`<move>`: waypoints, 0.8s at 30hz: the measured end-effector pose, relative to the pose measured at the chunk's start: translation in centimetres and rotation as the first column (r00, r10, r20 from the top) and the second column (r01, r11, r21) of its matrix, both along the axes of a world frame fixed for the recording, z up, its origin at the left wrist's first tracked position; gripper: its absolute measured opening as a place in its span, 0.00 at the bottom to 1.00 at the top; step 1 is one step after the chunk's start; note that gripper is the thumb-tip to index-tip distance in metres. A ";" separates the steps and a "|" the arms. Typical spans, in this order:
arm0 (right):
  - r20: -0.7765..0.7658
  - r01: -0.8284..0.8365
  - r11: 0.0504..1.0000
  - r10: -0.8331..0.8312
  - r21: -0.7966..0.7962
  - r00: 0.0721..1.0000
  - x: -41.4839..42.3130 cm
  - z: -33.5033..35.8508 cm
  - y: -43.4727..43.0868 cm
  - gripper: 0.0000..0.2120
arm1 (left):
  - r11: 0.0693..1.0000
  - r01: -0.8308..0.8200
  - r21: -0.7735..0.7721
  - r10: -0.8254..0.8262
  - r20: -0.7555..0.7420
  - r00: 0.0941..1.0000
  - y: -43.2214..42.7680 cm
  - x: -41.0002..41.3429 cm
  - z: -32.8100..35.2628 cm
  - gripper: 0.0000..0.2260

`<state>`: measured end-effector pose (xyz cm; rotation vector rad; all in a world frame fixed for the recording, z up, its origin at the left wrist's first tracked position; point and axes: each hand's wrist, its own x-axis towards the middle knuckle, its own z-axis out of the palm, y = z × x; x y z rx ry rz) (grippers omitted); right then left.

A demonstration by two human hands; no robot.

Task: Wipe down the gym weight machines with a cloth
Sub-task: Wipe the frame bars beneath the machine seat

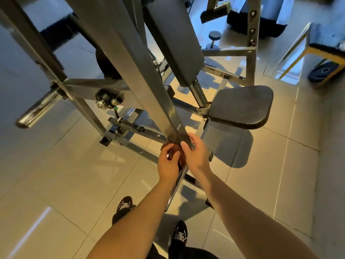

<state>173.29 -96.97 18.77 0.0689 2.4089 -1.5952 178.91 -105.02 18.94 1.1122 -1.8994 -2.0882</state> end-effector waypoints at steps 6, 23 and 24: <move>0.071 -0.059 0.998 0.059 0.001 0.996 0.1 0.9 0.5 0.27 | 0.987 -0.157 -0.030 0.152 -0.112 0.982 0.0 -0.2 2.3 0.22; 0.128 -0.048 0.998 0.052 -0.030 0.990 0.3 2.9 0.9 0.19 | 0.972 -0.210 -0.103 0.198 -0.121 0.973 1.5 -1.2 1.0 0.17; 0.130 -0.048 0.999 0.051 -0.023 0.990 0.3 2.8 0.8 0.19 | 0.973 -0.210 -0.100 0.200 -0.100 0.975 1.6 -1.4 0.5 0.17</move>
